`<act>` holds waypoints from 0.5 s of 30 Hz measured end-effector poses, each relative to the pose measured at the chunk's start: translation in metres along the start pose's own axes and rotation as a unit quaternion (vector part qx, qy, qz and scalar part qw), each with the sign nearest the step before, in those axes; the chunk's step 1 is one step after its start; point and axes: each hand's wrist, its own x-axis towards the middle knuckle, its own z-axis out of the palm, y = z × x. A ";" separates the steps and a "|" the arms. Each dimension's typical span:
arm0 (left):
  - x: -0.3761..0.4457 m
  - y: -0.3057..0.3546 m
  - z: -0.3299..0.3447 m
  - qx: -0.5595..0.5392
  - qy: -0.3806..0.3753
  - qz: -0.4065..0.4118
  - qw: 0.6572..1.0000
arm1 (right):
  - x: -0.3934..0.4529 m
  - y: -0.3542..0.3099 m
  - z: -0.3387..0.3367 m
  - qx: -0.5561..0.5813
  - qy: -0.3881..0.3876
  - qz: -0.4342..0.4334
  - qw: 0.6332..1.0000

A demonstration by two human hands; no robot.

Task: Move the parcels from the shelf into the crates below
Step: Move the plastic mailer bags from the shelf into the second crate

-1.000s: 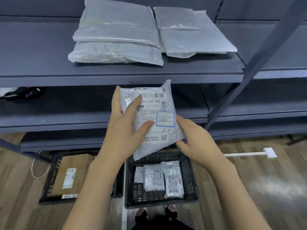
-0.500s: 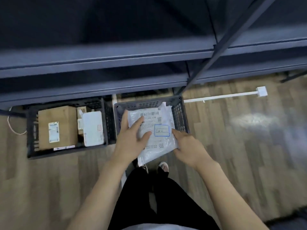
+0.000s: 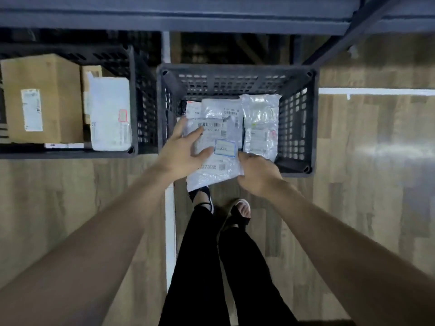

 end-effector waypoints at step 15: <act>0.187 -0.148 0.129 0.157 -0.060 -0.037 0.985 | 0.252 0.041 0.140 -0.153 -0.088 -0.114 0.978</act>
